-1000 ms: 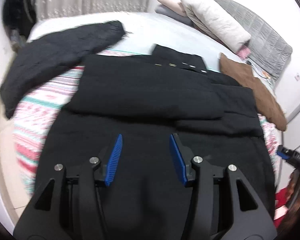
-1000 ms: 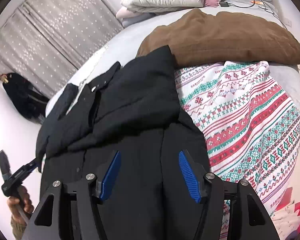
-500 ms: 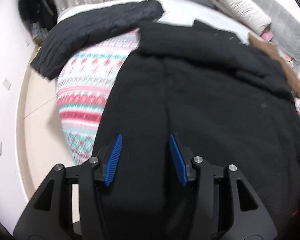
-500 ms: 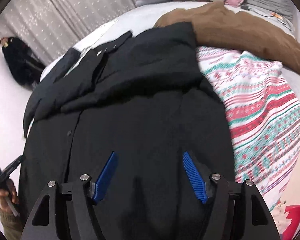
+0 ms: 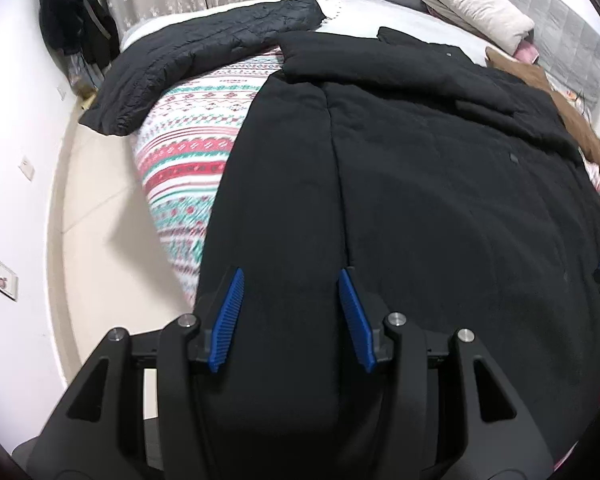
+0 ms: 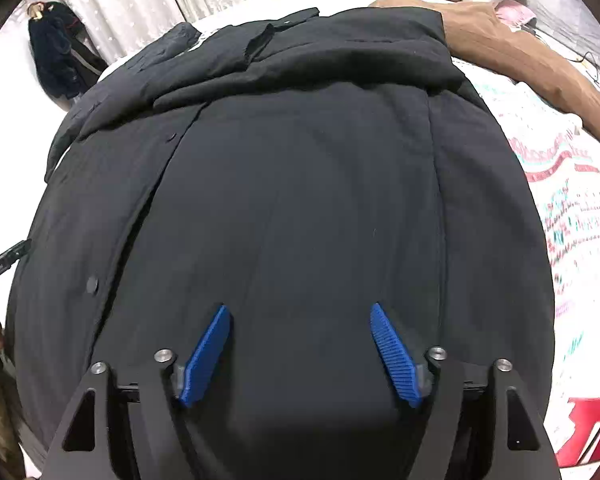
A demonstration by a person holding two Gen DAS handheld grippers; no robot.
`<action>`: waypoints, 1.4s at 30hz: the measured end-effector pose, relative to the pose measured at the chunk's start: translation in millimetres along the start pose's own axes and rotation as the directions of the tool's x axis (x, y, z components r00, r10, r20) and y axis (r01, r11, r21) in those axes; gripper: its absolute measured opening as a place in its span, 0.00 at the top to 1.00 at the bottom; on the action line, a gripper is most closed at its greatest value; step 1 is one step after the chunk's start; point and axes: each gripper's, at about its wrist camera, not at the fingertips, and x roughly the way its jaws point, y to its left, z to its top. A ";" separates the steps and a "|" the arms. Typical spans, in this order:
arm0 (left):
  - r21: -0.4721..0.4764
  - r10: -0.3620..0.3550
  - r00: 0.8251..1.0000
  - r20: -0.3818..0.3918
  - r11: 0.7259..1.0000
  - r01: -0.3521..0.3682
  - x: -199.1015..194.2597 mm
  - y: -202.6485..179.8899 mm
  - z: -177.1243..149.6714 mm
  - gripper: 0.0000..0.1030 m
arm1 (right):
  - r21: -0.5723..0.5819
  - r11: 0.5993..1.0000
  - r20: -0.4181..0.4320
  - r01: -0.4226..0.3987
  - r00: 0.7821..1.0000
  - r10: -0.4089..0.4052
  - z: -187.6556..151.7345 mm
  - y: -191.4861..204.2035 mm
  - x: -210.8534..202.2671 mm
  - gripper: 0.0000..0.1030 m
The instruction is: Fold large clothes
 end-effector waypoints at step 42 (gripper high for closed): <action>-0.153 -0.197 0.980 0.004 0.969 0.196 -22.8 56.4 -111.3 0.01 | 0.571 0.815 0.212 0.101 0.941 -0.266 -156.6 -44.6 -103.5 0.00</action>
